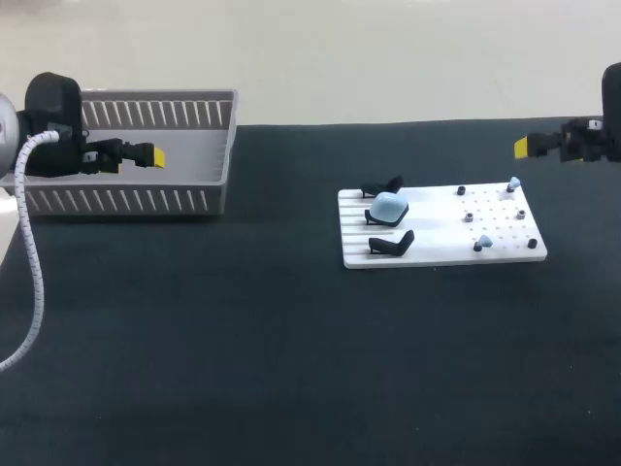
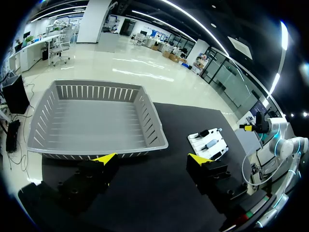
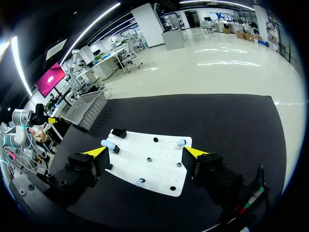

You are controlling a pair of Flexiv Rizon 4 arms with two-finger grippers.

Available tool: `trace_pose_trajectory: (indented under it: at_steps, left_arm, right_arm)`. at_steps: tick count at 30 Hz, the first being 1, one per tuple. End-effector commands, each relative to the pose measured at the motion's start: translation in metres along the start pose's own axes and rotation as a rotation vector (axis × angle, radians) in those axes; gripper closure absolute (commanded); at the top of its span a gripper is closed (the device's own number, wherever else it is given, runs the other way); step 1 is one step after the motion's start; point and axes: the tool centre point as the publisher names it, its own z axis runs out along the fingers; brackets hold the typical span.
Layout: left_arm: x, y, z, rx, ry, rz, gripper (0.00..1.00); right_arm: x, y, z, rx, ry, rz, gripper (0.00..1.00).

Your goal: Pick up each earbud case from the left stands, insert the matching earbuds, close the lid, and place the case in the box.

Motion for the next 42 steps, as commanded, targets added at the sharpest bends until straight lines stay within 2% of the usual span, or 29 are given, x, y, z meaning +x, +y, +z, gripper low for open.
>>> trace_pose_trajectory:
  at_steps: [1, 21, 27, 34, 35, 42]
  left_arm:
    - [-0.001, -0.001, 0.0, -0.006, 0.004, -0.001, 0.0]
    - [-0.001, -0.001, 0.0, -0.006, 0.004, -0.001, 0.0]
    - [-0.002, -0.011, -0.004, 0.183, -0.015, 0.1, 0.0]
    - [-0.004, -0.034, -0.002, 0.321, -0.036, 0.27, 0.0]
    - [-0.004, -0.037, -0.001, 0.36, -0.04, 0.301, 0.0]
    - [-0.005, -0.061, 0.011, 0.513, -0.022, 0.45, 0.0]
  right_arm:
    - [0.0, 0.0, 0.0, -0.001, 0.0, -0.001, 0.0]
    - [0.0, 0.0, 0.0, -0.001, 0.0, -0.001, 0.0]
    - [0.0, 0.0, 0.0, -0.001, 0.0, -0.001, 0.0]
    - [0.0, 0.0, 0.0, -0.001, 0.0, -0.001, 0.0]
    - [0.0, 0.0, 0.0, -0.001, 0.0, -0.001, 0.0]
    - [0.0, 0.0, 0.0, -0.001, 0.0, -0.001, 0.0]
